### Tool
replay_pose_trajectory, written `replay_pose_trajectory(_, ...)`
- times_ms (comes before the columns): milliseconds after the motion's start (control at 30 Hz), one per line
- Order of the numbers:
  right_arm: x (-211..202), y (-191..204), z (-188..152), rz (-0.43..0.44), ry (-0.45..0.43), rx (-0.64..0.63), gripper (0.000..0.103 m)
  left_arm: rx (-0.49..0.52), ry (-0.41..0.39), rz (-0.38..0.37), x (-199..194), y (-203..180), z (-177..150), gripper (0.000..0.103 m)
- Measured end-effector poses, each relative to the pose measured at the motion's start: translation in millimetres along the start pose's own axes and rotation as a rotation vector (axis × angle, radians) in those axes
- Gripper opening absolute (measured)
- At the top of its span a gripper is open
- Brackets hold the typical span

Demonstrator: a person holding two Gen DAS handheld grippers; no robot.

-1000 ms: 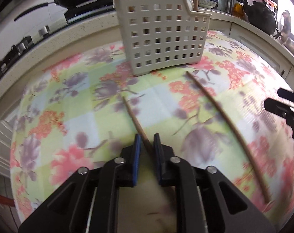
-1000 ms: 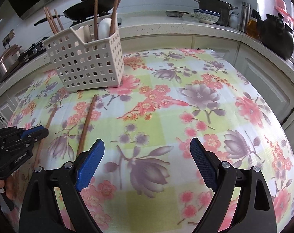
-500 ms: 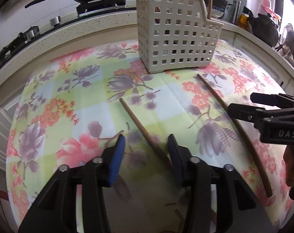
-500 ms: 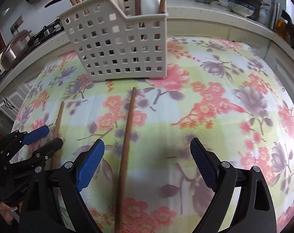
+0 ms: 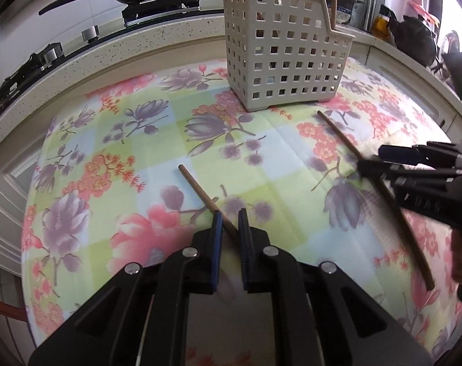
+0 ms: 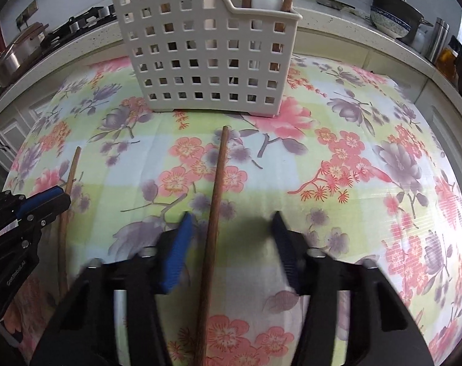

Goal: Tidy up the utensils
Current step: 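Grasp a wooden chopstick with the left tool while the right tool grasps another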

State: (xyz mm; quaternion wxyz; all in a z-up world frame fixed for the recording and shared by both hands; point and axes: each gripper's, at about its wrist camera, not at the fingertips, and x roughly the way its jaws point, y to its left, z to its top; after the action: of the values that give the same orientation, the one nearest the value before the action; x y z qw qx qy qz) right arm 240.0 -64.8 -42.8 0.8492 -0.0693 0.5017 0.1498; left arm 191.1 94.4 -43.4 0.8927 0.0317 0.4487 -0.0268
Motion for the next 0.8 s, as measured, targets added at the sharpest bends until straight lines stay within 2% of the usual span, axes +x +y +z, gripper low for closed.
replay_pose_trajectory(33,-2,-1,-2,0.0,0.003,-0.007,0.02,0.006,0.005,0.003,-2,1,-1,0.008)
replay_pose_trajectory(100,-3,-5,-6,0.003,0.007,-0.013,0.011,0.006,0.012,0.0,-6,3,-5,0.006)
replay_pose_trajectory(167,-6,-12,-11,-0.001,0.016,-0.011,0.011,-0.014,0.024,-0.011,-9,7,-8,0.006)
replay_pose_trajectory(233,-8,-20,-15,-0.006,0.015,0.007,0.011,-0.027,0.053,-0.021,-8,8,-10,0.013)
replay_pose_trajectory(367,-8,-23,-17,-0.008,0.019,-0.003,0.011,-0.047,0.066,0.009,-7,2,-13,0.017)
replay_pose_trajectory(633,-7,-29,-16,0.01,0.016,0.021,0.011,-0.107,0.109,0.081,-3,-5,-5,0.017)
replay_pose_trajectory(767,-6,-28,-13,-0.021,0.02,0.022,0.013,-0.146,0.116,0.099,-2,-5,-2,0.017)
replay_pose_trajectory(800,-6,-29,-13,-0.054,0.019,0.031,0.017,-0.149,0.119,0.103,-2,-5,-2,0.017)
